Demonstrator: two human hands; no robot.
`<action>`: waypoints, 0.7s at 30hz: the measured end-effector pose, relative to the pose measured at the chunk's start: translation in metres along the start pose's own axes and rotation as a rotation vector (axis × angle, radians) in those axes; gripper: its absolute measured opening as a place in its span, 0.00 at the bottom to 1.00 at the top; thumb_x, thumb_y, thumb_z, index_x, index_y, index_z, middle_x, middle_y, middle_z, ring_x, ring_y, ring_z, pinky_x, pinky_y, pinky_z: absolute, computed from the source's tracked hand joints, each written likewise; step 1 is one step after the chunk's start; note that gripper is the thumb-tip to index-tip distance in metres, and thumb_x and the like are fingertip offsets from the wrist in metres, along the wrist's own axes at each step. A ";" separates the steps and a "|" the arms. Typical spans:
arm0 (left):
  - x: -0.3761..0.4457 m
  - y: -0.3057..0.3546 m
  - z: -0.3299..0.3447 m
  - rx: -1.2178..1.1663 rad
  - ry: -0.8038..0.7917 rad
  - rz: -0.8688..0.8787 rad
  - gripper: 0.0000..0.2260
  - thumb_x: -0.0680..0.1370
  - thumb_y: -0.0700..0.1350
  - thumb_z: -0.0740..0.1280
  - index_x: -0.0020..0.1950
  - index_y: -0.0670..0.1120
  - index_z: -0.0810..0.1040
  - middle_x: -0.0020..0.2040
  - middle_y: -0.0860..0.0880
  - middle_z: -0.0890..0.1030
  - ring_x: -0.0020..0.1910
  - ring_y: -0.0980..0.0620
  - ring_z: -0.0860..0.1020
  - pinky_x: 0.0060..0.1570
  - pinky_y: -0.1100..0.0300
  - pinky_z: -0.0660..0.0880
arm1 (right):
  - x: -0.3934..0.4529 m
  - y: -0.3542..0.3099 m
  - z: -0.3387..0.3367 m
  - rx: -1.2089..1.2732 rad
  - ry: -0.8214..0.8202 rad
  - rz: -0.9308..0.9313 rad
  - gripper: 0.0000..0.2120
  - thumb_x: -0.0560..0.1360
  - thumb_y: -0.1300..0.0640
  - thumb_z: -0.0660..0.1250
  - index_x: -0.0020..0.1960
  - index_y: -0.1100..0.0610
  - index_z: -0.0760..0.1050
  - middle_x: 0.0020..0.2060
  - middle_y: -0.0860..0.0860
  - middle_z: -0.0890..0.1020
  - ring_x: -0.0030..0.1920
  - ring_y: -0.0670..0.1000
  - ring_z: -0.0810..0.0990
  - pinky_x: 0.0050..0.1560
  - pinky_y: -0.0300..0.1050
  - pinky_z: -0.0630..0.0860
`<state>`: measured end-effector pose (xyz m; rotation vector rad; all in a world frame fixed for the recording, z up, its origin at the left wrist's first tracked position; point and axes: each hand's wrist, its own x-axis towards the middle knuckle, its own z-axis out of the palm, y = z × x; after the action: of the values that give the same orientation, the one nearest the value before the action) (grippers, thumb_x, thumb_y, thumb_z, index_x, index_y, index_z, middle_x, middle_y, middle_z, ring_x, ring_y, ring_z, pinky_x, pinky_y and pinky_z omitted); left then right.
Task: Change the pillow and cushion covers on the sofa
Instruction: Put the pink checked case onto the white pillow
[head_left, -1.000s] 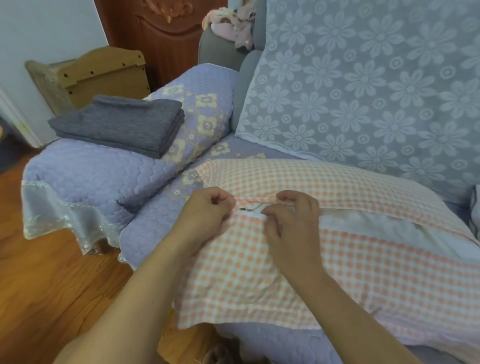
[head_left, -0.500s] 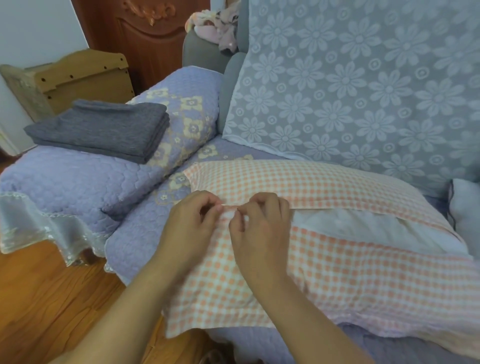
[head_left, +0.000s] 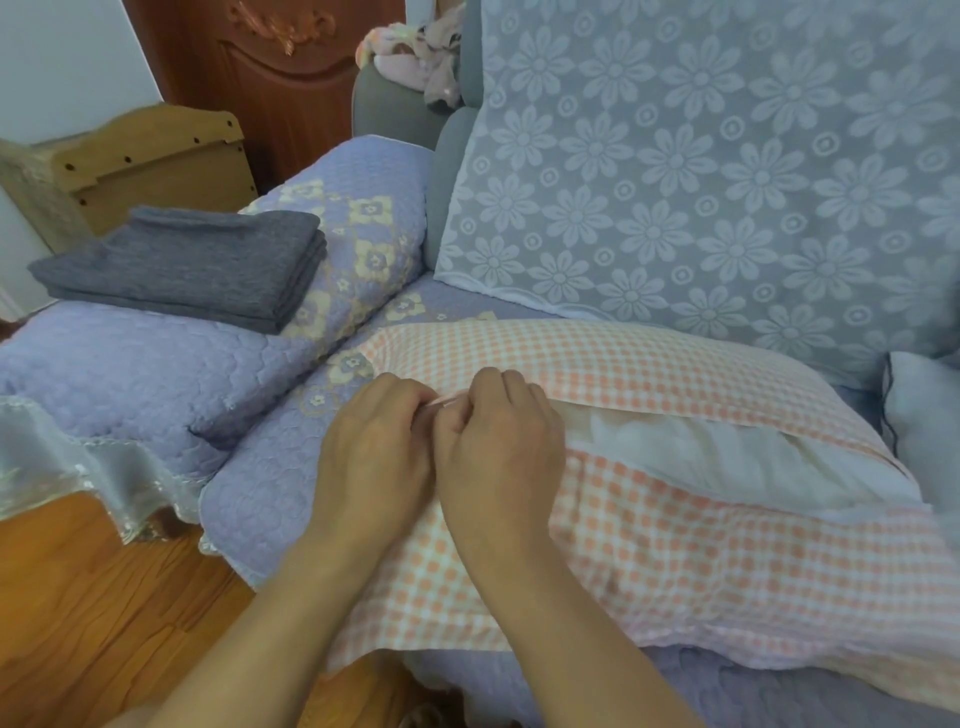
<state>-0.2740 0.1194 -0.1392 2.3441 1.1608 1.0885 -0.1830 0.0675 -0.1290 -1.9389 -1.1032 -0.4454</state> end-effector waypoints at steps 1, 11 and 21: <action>0.001 0.002 -0.002 0.010 0.015 0.002 0.13 0.79 0.52 0.58 0.46 0.48 0.79 0.42 0.53 0.77 0.43 0.50 0.74 0.42 0.49 0.73 | 0.004 -0.004 -0.001 0.019 0.007 0.020 0.05 0.71 0.56 0.58 0.37 0.53 0.64 0.32 0.50 0.73 0.35 0.54 0.71 0.38 0.51 0.69; 0.014 0.011 0.003 0.144 0.064 0.097 0.04 0.76 0.34 0.70 0.46 0.42 0.80 0.41 0.46 0.78 0.43 0.44 0.75 0.40 0.46 0.73 | 0.023 0.009 -0.011 -0.060 -0.047 0.184 0.08 0.72 0.57 0.63 0.37 0.54 0.65 0.30 0.50 0.74 0.31 0.54 0.73 0.40 0.53 0.74; 0.021 0.006 0.005 -0.293 -0.027 -0.121 0.08 0.80 0.42 0.68 0.42 0.51 0.77 0.37 0.55 0.79 0.40 0.54 0.76 0.40 0.57 0.72 | 0.017 0.011 -0.016 0.298 -0.289 0.284 0.03 0.75 0.53 0.65 0.43 0.50 0.72 0.34 0.45 0.79 0.38 0.47 0.78 0.42 0.50 0.76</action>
<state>-0.2588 0.1318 -0.1286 2.0330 1.0397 1.0983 -0.1634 0.0614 -0.1141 -1.8876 -0.9844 0.1517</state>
